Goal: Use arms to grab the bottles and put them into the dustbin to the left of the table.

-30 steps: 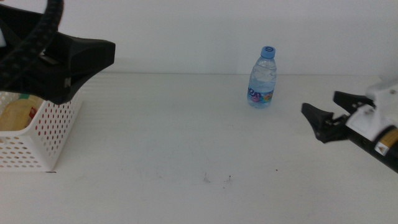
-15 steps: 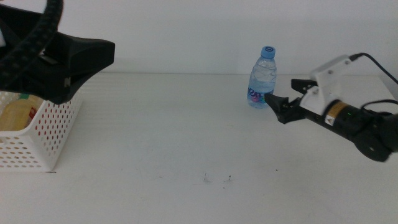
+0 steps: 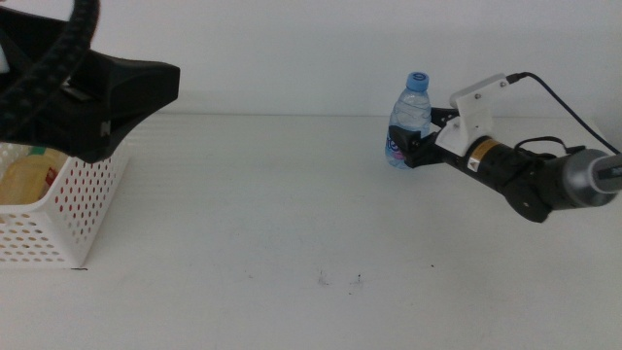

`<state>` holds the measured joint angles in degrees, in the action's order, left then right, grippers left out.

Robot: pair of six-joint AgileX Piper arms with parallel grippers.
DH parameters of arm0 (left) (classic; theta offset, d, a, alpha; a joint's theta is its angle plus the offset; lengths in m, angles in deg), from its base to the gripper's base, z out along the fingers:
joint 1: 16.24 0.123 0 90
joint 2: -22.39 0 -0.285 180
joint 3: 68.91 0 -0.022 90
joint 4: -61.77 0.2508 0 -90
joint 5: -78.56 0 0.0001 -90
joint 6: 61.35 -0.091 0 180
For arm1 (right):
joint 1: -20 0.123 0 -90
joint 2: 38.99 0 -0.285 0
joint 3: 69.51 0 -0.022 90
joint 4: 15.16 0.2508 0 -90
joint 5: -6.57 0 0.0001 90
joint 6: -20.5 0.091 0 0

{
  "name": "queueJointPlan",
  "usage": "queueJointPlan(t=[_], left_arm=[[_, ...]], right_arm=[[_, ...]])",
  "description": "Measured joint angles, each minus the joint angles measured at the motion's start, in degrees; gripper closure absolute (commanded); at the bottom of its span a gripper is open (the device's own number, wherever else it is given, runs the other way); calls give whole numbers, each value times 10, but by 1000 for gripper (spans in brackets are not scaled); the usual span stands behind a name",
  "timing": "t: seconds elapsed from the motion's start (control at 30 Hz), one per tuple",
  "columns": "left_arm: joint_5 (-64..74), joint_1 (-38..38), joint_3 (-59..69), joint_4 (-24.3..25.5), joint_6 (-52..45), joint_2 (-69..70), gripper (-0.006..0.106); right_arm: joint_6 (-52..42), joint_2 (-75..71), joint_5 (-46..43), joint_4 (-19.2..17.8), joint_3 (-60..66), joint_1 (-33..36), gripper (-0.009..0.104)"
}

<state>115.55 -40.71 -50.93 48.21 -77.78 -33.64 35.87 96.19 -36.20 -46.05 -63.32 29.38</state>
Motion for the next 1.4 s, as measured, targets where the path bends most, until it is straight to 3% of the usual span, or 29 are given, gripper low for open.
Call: queueJointPlan(t=[0.17,0.27,0.37,0.5,0.57,0.77,0.83,1.0,1.2,1.4], left_arm=[[0,0,0,0,0,0,7],[0,0,0,0,0,0,7],[0,0,0,0,0,0,7],[0,0,0,0,0,0,7],[0,0,0,0,0,0,7],[0,0,0,0,0,0,7],[0,0,0,0,0,0,7],[0,0,0,0,0,0,7],[0,0,0,0,0,0,7],[0,0,0,0,0,0,7]], right_arm=[[2,44,0,21,-55,7,5],[10,61,0,34,-80,8,12],[13,68,4,41,-89,8,39],[16,69,10,33,-92,8,99],[35,68,10,8,-92,8,97],[152,35,21,-139,-92,22,97],[178,18,25,-163,-92,40,97],[196,-7,27,-174,-92,117,97],[177,-1,92,-178,-92,190,97],[153,16,99,-136,-92,220,97]])
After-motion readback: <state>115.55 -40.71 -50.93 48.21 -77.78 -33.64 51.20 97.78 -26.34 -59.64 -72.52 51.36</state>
